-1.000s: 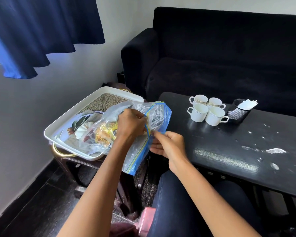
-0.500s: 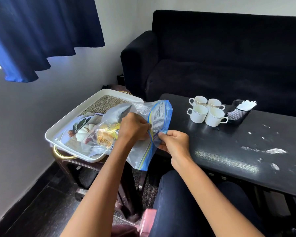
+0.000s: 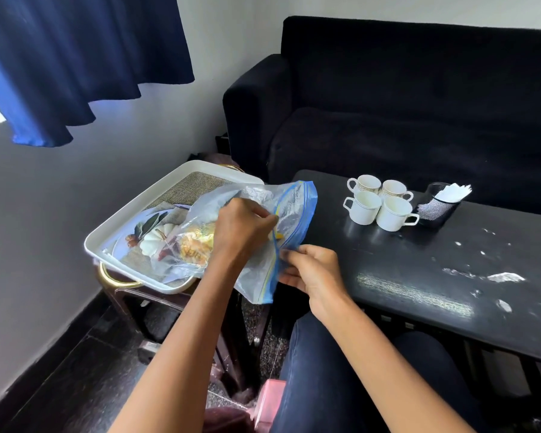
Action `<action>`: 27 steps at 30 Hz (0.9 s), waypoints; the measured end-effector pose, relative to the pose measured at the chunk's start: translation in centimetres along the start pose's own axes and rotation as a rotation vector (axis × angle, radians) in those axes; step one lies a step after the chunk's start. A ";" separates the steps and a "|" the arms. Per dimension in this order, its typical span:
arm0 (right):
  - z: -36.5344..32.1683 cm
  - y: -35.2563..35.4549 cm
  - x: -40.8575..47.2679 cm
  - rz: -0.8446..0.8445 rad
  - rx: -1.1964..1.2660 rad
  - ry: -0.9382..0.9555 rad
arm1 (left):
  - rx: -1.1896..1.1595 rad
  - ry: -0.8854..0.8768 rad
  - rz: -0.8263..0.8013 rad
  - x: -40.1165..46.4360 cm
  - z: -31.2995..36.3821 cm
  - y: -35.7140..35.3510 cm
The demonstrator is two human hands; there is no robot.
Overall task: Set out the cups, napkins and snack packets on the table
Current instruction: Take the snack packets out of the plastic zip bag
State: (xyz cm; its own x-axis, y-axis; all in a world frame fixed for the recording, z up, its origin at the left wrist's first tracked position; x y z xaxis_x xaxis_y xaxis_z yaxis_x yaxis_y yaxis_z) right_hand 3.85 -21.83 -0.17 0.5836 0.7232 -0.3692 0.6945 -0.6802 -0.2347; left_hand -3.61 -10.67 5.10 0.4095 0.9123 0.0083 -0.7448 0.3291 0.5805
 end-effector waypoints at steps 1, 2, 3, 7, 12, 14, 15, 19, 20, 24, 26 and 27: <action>-0.2 0.1 0.2 0.009 -0.004 0.009 | 0.106 0.007 -0.067 -0.3 0.4 -0.1; -0.3 0.2 0.3 0.013 -0.010 0.017 | 0.241 0.025 -0.144 -0.8 0.8 -0.2; -0.5 0.3 0.4 0.011 -0.017 0.027 | 0.352 0.049 -0.211 -1.2 1.1 -0.5; -0.4 1.0 0.5 0.021 -0.012 0.036 | 0.391 0.083 -0.275 -1.7 1.6 -0.7; -0.1 2.0 0.5 0.109 -0.010 0.048 | 0.292 0.086 -0.192 -1.1 0.2 0.7; 0.2 2.3 0.4 0.136 -0.005 0.038 | 0.261 0.101 -0.138 -0.7 -0.5 1.5; 0.3 2.4 0.3 0.143 -0.003 0.028 | 0.235 0.111 -0.121 -0.5 -0.7 1.8; 0.4 2.0 -0.5 0.068 0.013 -0.037 | 0.180 0.106 -0.107 -0.3 -1.0 1.6; 0.3 1.7 -0.7 0.027 0.004 -0.061 | 0.183 0.099 -0.104 -0.4 -1.0 1.3; 0.5 0.6 -1.6 -0.059 -0.044 -0.107 | 0.218 0.078 -0.102 -0.6 -0.3 1.0; 0.6 0.6 -1.6 -0.039 -0.065 -0.090 | 0.331 0.084 -0.216 -1.1 0.1 0.5; 0.6 0.6 -1.6 -0.031 -0.079 -0.082 | 0.395 0.100 -0.293 -1.5 0.3 0.2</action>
State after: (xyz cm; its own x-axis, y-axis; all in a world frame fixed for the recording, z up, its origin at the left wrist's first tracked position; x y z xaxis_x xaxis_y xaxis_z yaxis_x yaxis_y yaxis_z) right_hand 3.11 -23.48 -0.26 0.5270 0.7296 -0.4359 0.7447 -0.6436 -0.1768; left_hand -4.22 -12.04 5.40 0.5052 0.8204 -0.2679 -0.3417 0.4752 0.8108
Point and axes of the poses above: each hand's wrist, its own x-axis towards the middle knuckle, its own y-axis out of the back of the hand, z = x × y, the point moved 4 cm from there along x, towards the middle knuckle, and after that the axes turned 1 degree about -z, right-handed, at the moved point
